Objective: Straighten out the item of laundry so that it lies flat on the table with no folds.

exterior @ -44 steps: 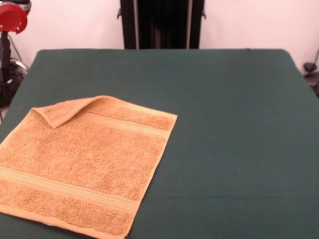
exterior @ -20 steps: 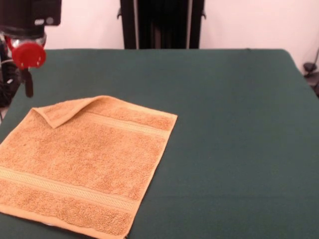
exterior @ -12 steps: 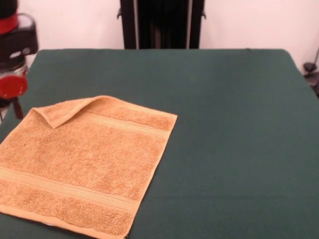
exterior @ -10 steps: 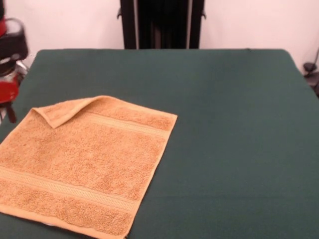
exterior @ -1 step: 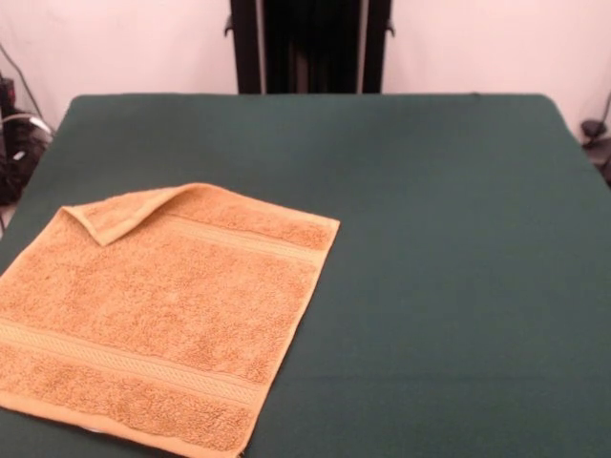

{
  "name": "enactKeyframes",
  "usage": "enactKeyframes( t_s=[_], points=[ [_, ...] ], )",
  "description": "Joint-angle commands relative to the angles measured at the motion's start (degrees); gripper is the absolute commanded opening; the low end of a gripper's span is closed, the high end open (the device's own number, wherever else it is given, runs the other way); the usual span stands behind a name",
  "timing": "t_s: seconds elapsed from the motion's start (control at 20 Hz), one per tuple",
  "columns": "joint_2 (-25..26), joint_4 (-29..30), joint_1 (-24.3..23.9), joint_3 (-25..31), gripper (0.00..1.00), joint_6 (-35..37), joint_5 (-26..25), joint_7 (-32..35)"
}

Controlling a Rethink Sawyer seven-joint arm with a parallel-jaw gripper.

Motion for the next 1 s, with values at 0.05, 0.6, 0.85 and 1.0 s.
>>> enactKeyframes(
  t_s=[0.05,0.6,0.85,1.0],
  points=[
    [3.24,-4.23,0.75,9.95,1.00,1.45,-0.19,-18.21],
    [-1.11,3.13,1.85,9.90,1.00,-0.97,2.56,-11.70],
    [-2.03,5.09,2.57,10.13,1.00,-0.98,4.64,-8.76],
    [-2.03,5.74,2.79,10.48,1.00,-1.35,5.80,-7.82]
  ],
)
